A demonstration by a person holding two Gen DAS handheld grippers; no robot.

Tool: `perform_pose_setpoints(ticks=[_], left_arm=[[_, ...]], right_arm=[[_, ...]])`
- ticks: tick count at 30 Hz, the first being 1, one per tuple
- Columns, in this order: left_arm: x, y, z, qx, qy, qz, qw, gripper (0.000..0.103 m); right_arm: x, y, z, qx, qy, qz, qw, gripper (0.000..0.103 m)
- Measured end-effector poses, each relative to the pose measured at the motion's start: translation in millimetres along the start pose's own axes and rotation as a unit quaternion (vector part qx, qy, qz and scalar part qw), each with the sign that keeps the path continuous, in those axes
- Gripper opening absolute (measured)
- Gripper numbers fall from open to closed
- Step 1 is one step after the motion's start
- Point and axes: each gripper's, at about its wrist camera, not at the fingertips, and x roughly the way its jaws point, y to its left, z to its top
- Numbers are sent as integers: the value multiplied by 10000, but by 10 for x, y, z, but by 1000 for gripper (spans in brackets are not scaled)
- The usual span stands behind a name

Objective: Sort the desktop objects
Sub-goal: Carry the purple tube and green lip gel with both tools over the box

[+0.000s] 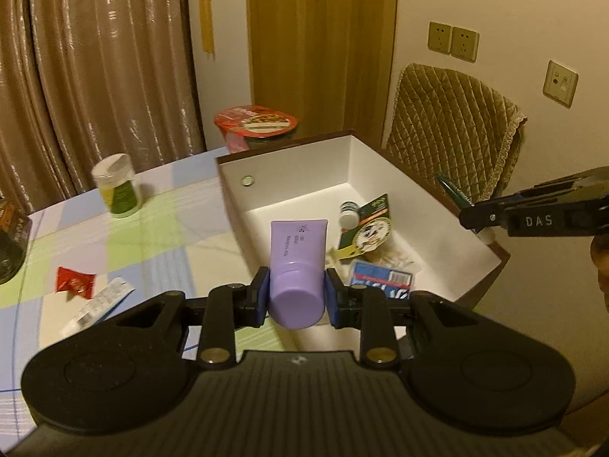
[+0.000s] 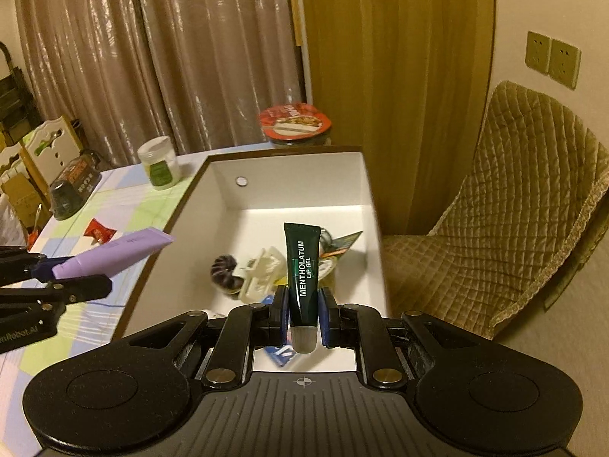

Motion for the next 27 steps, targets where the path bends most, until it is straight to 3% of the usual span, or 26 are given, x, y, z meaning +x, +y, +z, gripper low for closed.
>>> perform_pose_setpoints(ticks=[9,27], left_arm=[[314,-215,164,203,144,-121,9996,25],[702,-214,178,289,388,-154,9987,25]], right_arm=[[176,-153,46,63,168,-44,9998,14],[555,-59,68,-389,542,-142,9977,14]])
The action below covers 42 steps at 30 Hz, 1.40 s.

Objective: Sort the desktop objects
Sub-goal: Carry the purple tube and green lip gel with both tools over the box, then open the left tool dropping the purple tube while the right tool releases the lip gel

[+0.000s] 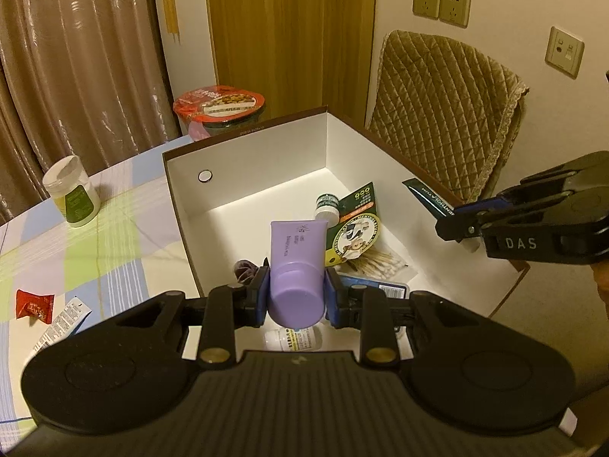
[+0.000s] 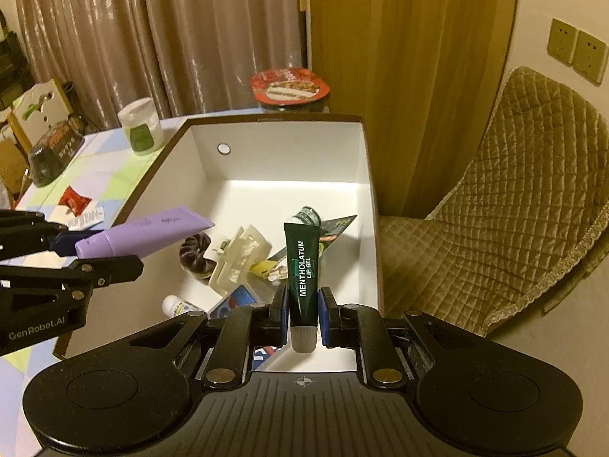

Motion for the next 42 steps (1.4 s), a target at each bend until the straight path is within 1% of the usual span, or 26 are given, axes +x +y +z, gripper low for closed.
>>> perform_pose_setpoints(ticks=[10,20,36,42], left_arm=[[175,-15,48,232,124,82,9996,25],[370,-60,131,419,221,143,9988,25],[305,96,147,230,180,315,9991,25],[278,132,131,156,159,309,9993,25]], right_arm=[[263,99,49,-326,196,25,9993,14],[530,78,120,-445,361,151,9982,14],[764,120,127,-648,556,328,9958,15],[756,121,139,-630,432,412,9962,15]])
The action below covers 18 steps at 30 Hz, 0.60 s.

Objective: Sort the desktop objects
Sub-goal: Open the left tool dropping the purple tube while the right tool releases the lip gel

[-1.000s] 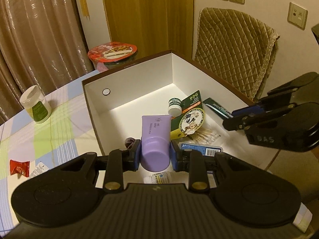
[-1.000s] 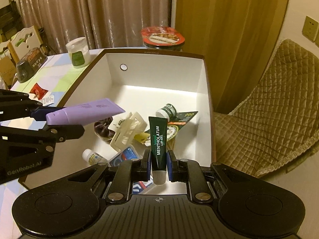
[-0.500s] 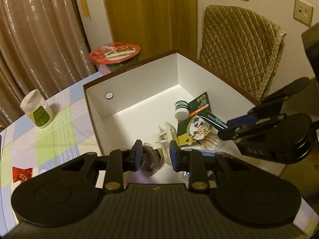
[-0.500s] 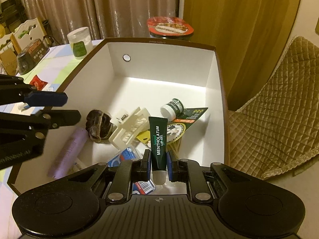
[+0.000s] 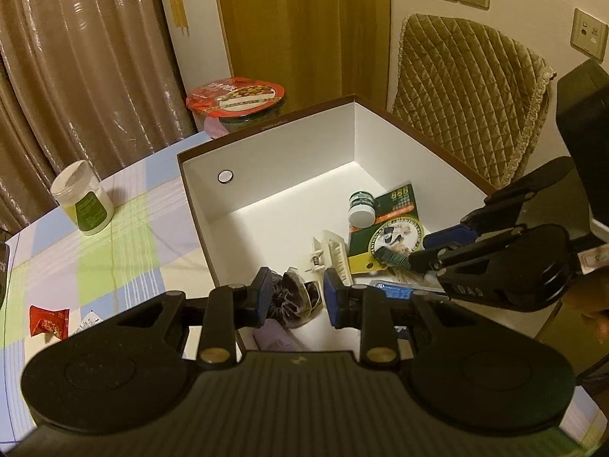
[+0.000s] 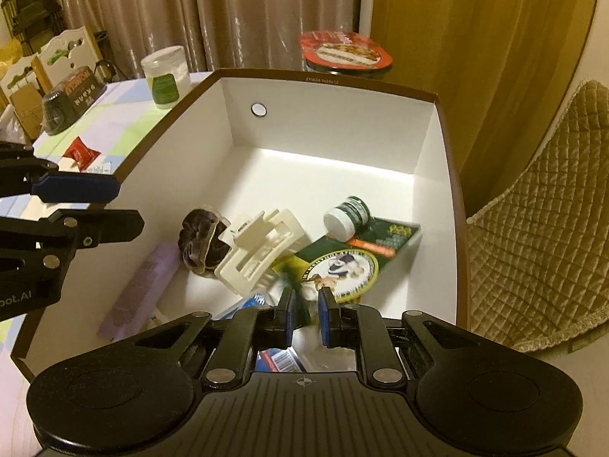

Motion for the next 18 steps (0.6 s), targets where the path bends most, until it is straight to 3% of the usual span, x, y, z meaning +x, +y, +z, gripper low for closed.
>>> perform_pose_setpoints(ticks=[18], left_arm=[[-187,70,-54,-191,-125,34,9997,28]], right_arm=[[-302,64,-12,279,-303,-70,9991,15]])
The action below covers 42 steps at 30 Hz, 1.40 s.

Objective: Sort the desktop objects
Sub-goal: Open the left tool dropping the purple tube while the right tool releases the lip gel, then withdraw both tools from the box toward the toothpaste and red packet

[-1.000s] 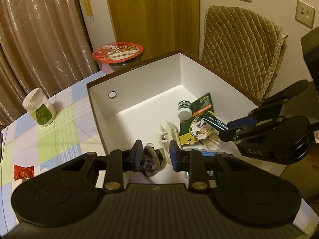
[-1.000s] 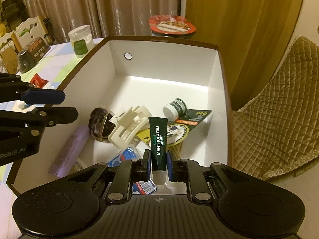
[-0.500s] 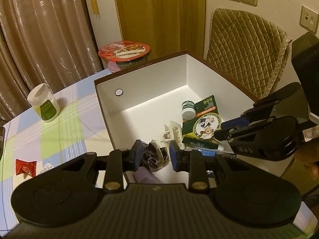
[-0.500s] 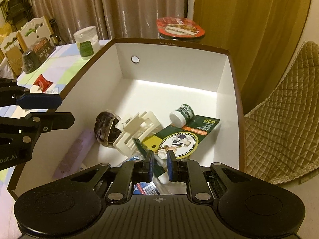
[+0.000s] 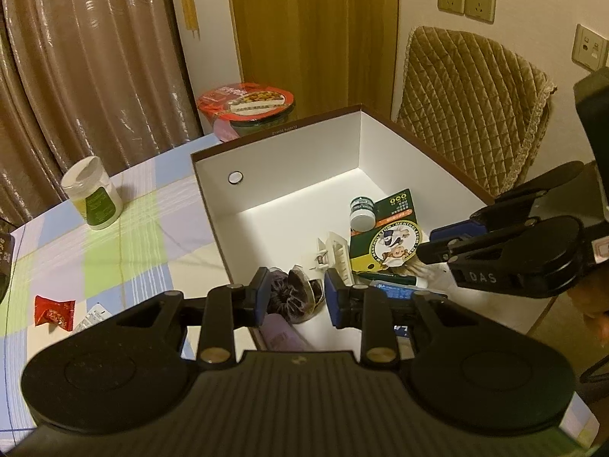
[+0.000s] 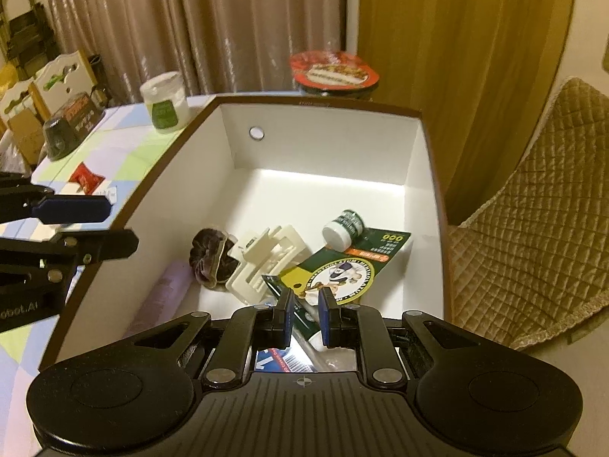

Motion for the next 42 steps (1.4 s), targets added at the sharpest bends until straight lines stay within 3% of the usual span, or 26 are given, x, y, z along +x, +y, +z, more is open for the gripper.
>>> perform_pose_setpoints(ticks=[3,5,7,12,15,17,20,34,42], left_arm=[[-78,27,-19,-49,-54,36,10000,36],[-141,47,-43,-91,-88,82,9999,45],[-205,72,-69,-150,-120,106,9998,50],[-375,126,-169,-229,-188,95,9995,60],[-488,162,-253,-259,-245,35,9994,73],[-566,187,-318,-254,-287,-1,9993,89],[-693,237,-443,-188,-391,-23,9991,99],[-1143,646,-1149,53,-200,-276,9994,102],[-1273,932,-1434,-80,-105,-232,9996,102]], right_arm=[[-110,23,-10,63,-123,-50,9999,20],[-216,49,-27,115,-285,-85,9995,100],[-343,95,-59,51,-548,-122,9984,102],[-542,221,-126,49,-618,-242,9978,102],[-670,315,-212,157,-653,-333,9972,102],[-754,384,-278,239,-667,-401,9967,102],[-877,526,-406,365,-666,-543,9956,102],[-1154,1291,-991,938,-433,-887,9907,102],[-1167,1693,-1019,790,-536,-715,9929,102]])
